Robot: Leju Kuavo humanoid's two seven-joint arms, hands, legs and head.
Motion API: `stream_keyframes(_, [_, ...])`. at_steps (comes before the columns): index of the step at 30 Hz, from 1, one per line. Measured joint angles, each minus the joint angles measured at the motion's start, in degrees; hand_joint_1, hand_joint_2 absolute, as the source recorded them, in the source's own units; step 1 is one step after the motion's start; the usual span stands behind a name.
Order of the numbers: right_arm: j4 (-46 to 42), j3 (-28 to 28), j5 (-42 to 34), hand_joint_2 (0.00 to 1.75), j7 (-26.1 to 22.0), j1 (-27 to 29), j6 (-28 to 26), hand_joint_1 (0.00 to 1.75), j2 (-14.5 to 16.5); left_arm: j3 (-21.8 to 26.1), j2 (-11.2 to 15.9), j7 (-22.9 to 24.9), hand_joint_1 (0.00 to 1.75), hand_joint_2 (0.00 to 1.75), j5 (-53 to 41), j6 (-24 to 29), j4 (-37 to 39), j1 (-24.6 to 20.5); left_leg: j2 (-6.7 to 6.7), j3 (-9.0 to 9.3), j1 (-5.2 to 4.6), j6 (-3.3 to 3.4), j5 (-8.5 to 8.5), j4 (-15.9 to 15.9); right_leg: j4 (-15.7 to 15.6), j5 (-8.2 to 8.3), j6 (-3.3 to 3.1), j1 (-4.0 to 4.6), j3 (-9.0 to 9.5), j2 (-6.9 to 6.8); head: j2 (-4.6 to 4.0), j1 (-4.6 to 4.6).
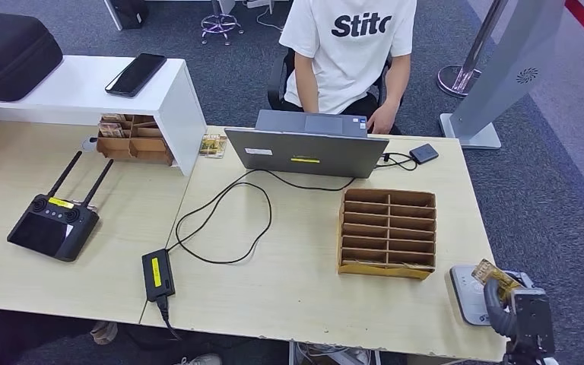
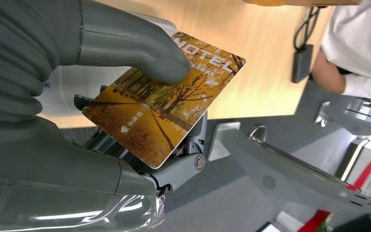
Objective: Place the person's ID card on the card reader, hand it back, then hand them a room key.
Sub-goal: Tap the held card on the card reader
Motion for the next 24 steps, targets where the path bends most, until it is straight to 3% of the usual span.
stream_keyframes(24, [4.79,-2.38,1.53,1.75,-1.01,-0.71,0.01,1.75,2.50,0.00,0.02,-0.02,0.00,0.00,0.20,0.09,0.00,0.01,0.04,0.13,0.00,0.02,-0.01,0.01,-0.01,0.01,0.00,0.00,0.13,0.07,0.00,0.01])
